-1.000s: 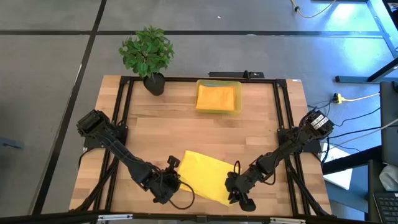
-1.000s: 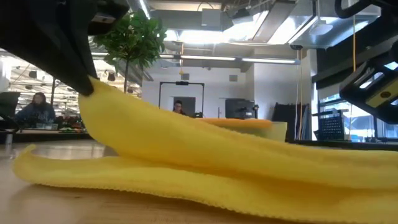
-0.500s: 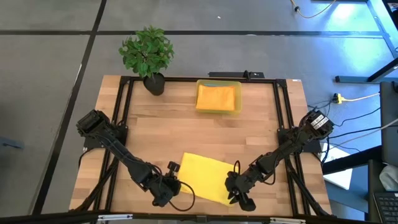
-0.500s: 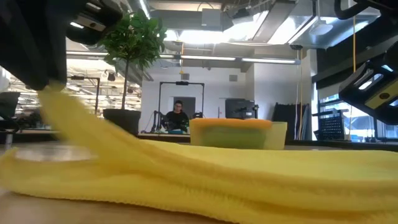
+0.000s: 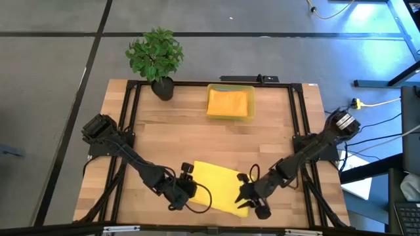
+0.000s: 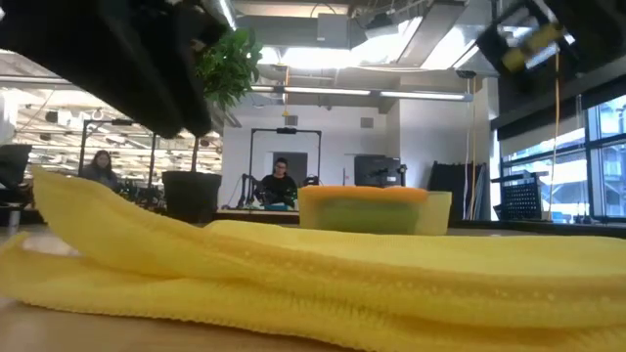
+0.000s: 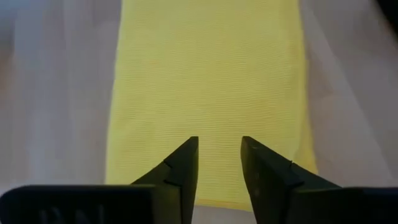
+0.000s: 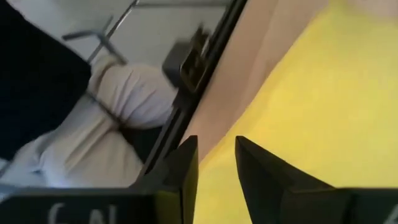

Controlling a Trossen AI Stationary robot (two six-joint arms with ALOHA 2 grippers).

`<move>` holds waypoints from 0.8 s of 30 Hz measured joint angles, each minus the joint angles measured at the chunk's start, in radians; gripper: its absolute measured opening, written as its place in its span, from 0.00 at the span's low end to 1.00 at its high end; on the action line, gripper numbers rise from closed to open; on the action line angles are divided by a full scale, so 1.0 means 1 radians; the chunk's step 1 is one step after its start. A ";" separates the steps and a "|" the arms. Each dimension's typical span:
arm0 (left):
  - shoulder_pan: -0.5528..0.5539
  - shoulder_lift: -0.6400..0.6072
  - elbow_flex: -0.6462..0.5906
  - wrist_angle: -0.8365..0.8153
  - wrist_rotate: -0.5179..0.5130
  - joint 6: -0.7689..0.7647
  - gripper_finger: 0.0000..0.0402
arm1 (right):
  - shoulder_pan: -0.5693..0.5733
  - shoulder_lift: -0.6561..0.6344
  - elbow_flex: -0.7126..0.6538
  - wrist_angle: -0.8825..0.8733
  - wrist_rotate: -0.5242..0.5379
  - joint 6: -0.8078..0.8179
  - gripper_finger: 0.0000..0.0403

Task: Fold microfiber towels
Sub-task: Fold the yellow microfiber towel

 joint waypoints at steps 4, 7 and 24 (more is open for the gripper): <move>-0.013 -0.026 -0.059 0.010 -0.040 0.005 0.25 | 0.000 -0.076 -0.033 -0.001 0.069 -0.057 0.27; -0.028 -0.101 -0.194 0.188 -0.070 -0.014 0.23 | 0.000 -0.125 -0.124 0.035 0.131 -0.051 0.27; 0.189 -0.153 -0.662 1.063 0.027 -0.073 0.20 | -0.101 -0.226 -0.552 0.291 0.272 0.220 0.27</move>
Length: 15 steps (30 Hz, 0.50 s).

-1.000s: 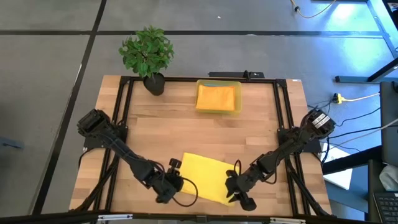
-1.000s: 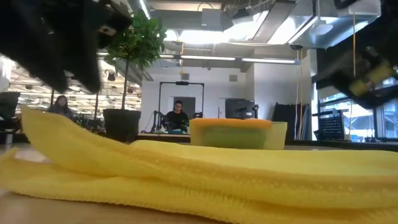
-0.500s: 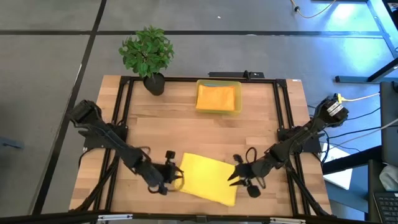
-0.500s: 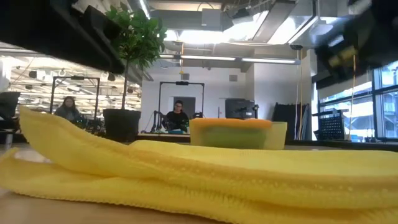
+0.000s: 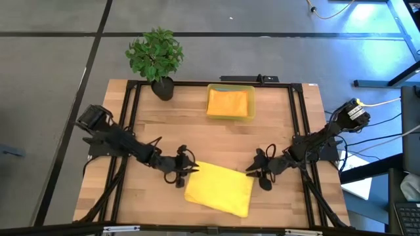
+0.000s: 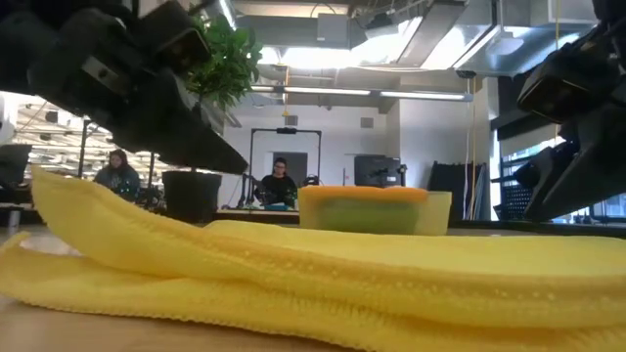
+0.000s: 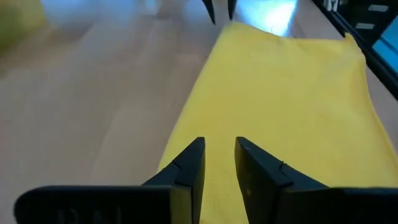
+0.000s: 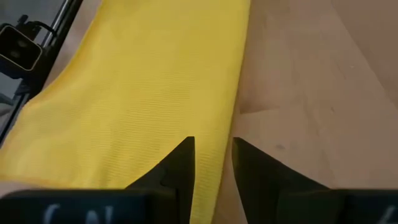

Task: Fold microfiber towels
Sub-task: Fold the yellow microfiber towel

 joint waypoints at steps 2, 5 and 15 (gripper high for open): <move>0.020 0.030 0.019 0.004 0.040 0.000 0.20 | -0.006 0.000 -0.003 0.000 -0.001 0.000 0.27; 0.048 0.076 0.043 -0.001 0.080 0.000 0.20 | -0.014 0.000 -0.003 -0.014 -0.027 0.000 0.27; 0.127 0.161 0.128 -0.215 0.149 -0.039 0.20 | -0.007 -0.001 0.018 -0.061 -0.185 0.000 0.27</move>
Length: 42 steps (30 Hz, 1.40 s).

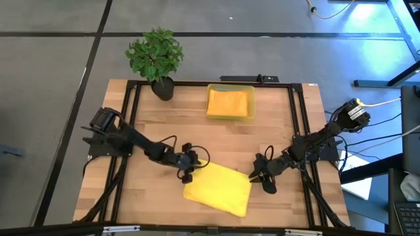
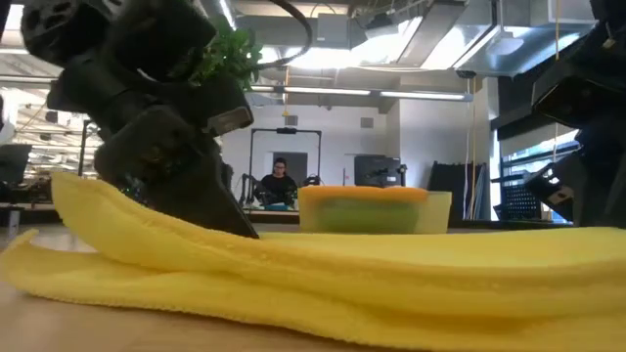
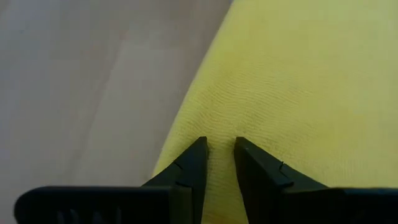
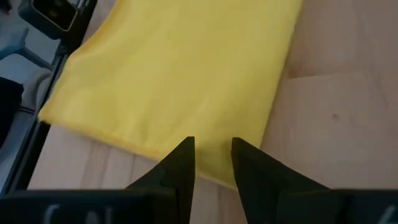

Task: Fold microfiber towels
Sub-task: Fold the yellow microfiber towel

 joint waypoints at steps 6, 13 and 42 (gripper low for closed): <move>0.050 -0.005 0.054 -0.181 -0.002 0.001 0.20 | 0.005 0.000 0.015 -0.047 -0.001 0.005 0.27; 0.134 0.001 0.100 -0.208 -0.024 0.187 0.20 | 0.013 0.000 0.017 -0.066 -0.001 0.055 0.27; -0.087 -0.068 0.323 -0.277 -0.088 0.229 0.20 | -0.077 -0.214 -0.032 0.235 -0.026 -0.395 0.17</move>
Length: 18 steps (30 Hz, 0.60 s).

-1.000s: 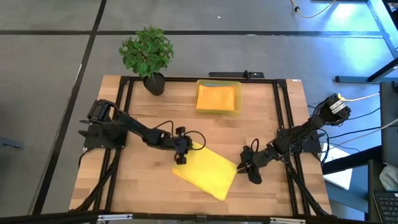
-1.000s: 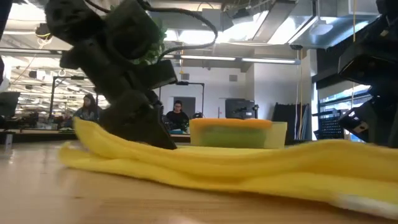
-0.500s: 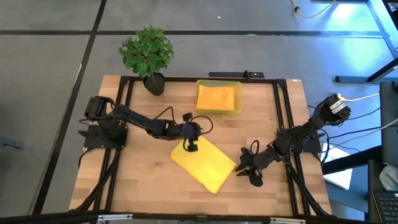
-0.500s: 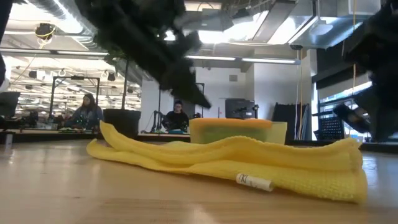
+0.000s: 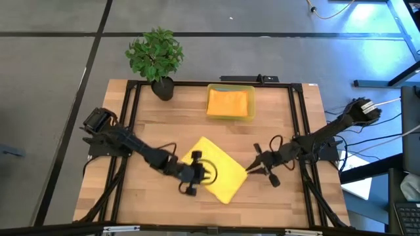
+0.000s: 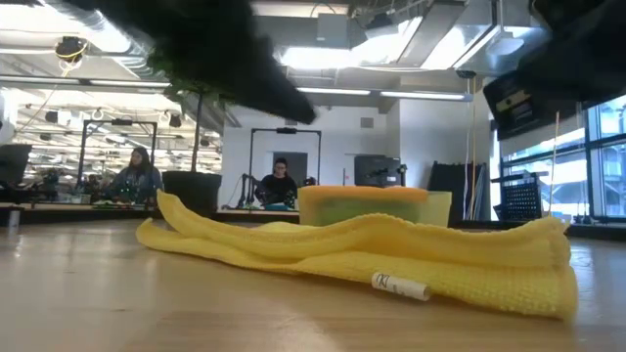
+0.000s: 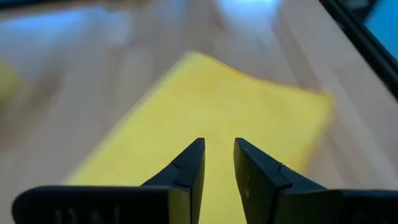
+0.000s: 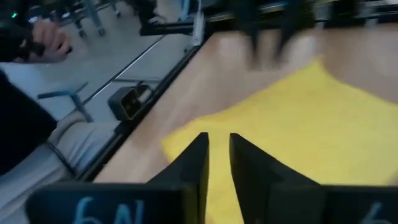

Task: Fold microfiber towels
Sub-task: Fold the yellow microfiber towel

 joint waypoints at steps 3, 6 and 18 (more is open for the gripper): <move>-0.065 0.004 -0.011 -0.057 -0.035 -0.078 0.20 | -0.033 -0.066 -0.056 -0.013 0.037 0.024 0.12; -0.101 0.005 -0.049 -0.082 -0.095 -0.159 0.20 | -0.023 -0.060 -0.046 -0.155 0.077 0.116 0.07; -0.027 0.006 -0.168 -0.315 -0.170 -0.372 0.19 | 0.072 0.204 0.083 -0.395 0.114 0.286 0.03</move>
